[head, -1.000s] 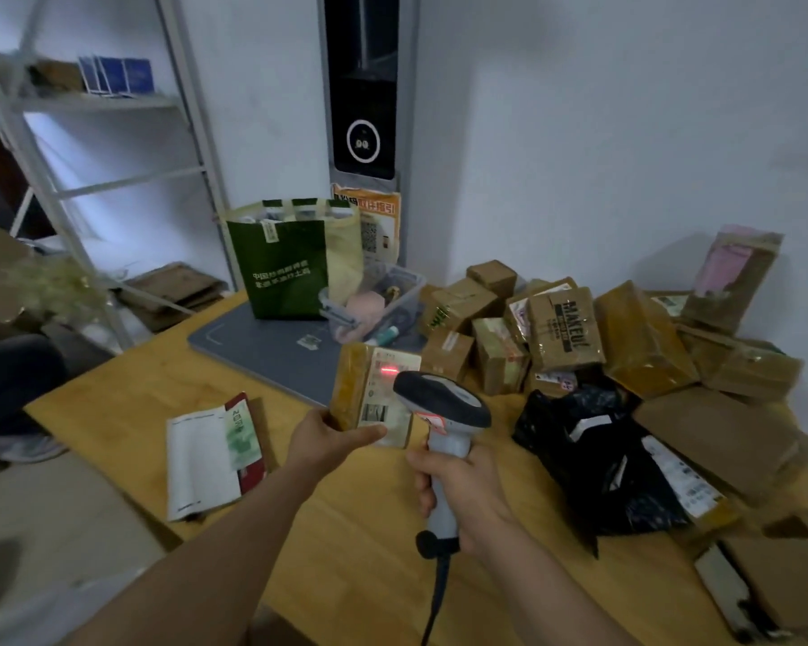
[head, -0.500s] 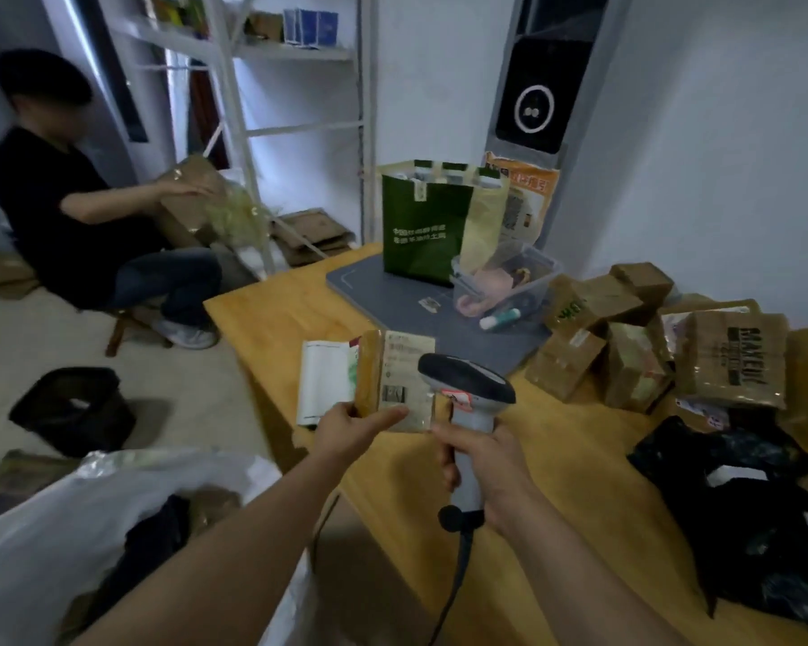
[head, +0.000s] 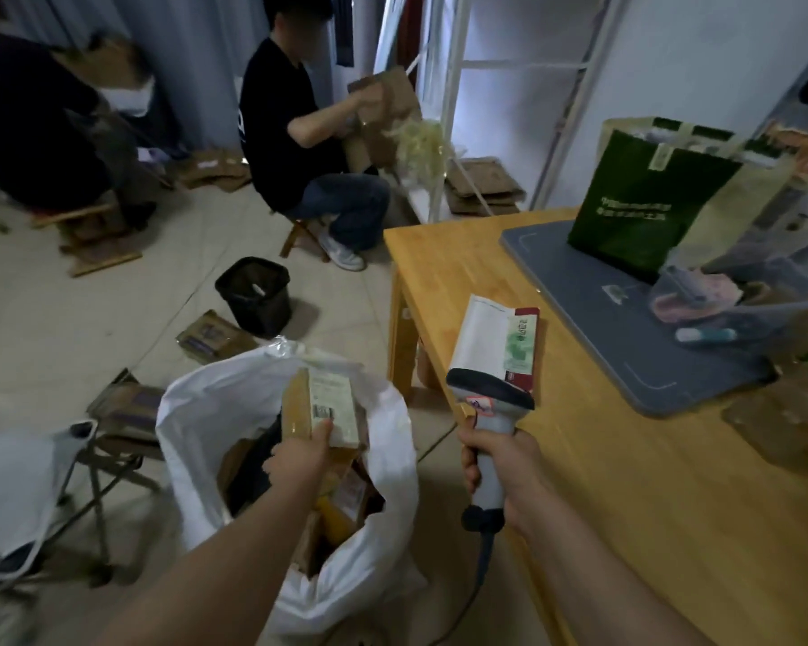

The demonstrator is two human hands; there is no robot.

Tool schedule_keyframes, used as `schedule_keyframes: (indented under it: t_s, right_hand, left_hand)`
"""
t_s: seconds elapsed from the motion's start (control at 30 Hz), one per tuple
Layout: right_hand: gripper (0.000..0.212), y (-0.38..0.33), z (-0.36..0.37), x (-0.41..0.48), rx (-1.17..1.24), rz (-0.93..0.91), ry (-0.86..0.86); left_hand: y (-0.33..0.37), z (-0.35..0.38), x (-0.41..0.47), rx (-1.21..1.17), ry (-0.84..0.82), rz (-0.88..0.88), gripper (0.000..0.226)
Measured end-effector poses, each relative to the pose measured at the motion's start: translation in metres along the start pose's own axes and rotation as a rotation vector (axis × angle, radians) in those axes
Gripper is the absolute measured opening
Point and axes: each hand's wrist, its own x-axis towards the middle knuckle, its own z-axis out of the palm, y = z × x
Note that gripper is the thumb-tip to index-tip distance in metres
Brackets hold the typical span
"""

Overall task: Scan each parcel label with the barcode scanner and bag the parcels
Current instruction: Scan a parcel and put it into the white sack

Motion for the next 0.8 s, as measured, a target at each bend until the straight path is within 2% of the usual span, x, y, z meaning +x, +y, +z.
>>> schedule_keyframes:
  t_s: [0.07, 0.1, 0.17, 0.23, 0.33, 0.47, 0.57, 0.8]
  right_hand:
    - [0.008, 0.004, 0.005, 0.004, 0.0, 0.014, 0.005]
    - [0.008, 0.005, 0.005, 0.005, 0.006, 0.018, 0.012]
    - [0.009, 0.007, 0.002, 0.008, 0.033, 0.026, 0.035]
    - [0.009, 0.007, -0.009, 0.009, 0.079, 0.023, 0.07]
    - [0.01, 0.006, -0.033, 0.006, 0.162, 0.025, 0.133]
    - [0.009, 0.01, -0.082, -0.01, 0.263, -0.011, 0.268]
    - [0.008, 0.012, -0.125, -0.031, 0.359, -0.041, 0.408]
    - [0.009, 0.039, -0.233, -0.094, 0.581, -0.075, 0.744]
  left_hand:
    - [0.004, -0.007, 0.002, 0.069, 0.072, -0.144, 0.095]
    - [0.005, -0.006, 0.003, 0.116, 0.08, -0.152, 0.101]
    - [0.016, 0.004, -0.003, 0.18, 0.059, -0.073, 0.106]
    - [0.031, 0.023, -0.012, 0.188, 0.033, -0.003, 0.097]
    - [0.057, 0.053, -0.037, 0.298, -0.073, 0.23, 0.086]
    - [0.088, 0.106, -0.081, 0.405, -0.237, 0.512, 0.087]
    - [0.106, 0.149, -0.128, 0.498, -0.353, 0.73, 0.087]
    - [0.107, 0.254, -0.256, 0.804, -0.738, 1.276, 0.074]
